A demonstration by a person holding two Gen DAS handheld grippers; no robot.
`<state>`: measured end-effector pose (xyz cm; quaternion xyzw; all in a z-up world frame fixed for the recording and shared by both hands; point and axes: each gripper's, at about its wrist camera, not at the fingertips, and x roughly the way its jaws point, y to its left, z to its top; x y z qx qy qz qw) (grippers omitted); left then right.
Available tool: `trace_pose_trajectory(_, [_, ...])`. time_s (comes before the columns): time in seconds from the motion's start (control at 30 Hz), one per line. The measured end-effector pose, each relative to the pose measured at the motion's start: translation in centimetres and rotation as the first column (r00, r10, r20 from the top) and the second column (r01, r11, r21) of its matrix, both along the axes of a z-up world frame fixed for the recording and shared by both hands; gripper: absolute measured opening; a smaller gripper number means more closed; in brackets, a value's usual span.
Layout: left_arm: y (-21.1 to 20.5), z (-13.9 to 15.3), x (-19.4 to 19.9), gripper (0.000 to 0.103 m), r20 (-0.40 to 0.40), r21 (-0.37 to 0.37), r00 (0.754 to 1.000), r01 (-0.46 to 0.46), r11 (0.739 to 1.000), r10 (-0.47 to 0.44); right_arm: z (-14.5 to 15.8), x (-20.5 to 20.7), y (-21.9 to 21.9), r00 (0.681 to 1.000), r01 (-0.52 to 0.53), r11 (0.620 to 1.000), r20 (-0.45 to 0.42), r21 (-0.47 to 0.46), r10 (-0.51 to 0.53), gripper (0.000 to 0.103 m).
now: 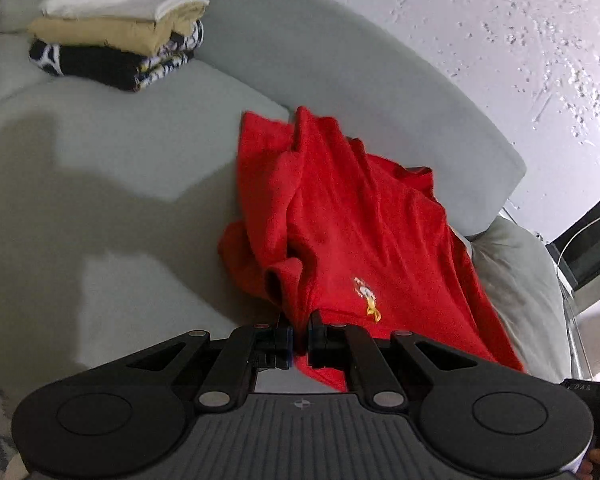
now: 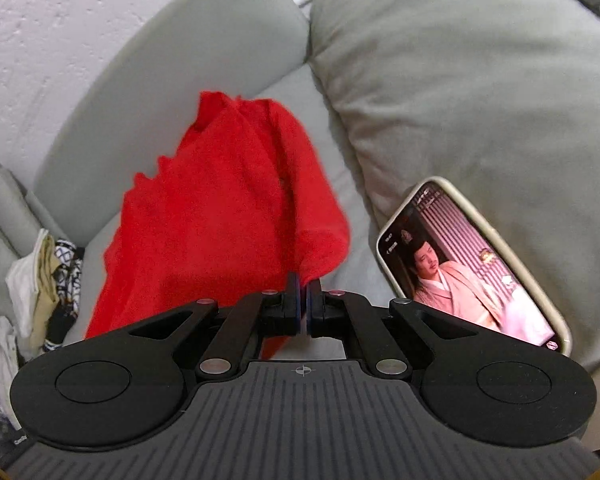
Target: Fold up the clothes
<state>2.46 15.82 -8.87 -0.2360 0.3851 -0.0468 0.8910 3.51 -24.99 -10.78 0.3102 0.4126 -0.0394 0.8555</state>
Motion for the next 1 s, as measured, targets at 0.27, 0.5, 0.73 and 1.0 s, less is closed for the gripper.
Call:
trace_pose_trajectory(0.27, [-0.7, 2.8, -7.6, 0.004, -0.016, 0.133, 1.000, -0.015, 0.991, 0.017, 4.0, -6.6, 0.1, 0.998, -0.062, 0.998, 0.029, -0.029, 0.063, 0.002])
trace_pose_trajectory(0.5, [-3.6, -1.9, -7.3, 0.015, -0.241, 0.294, 0.971, 0.071, 0.953, 0.002, -1.1, -8.2, 2.3, 0.966, -0.215, 0.970, -0.168, -0.115, 0.195, 0.017])
trace_pose_trajectory(0.73, [-4.6, 1.8, -8.1, 0.043, -0.186, 0.406, 0.982, 0.111, 0.907, -0.037, 1.1, -8.3, 2.2, 0.959, -0.254, 0.959, -0.160, -0.127, 0.232, 0.045])
trace_pose_trajectory(1.0, [0.9, 5.5, -4.4, 0.053, -0.042, 0.235, 0.998, -0.030, 0.972, 0.040, 9.2, -7.6, 3.6, 0.940, -0.337, 0.938, 0.032, -0.077, 0.340, 0.053])
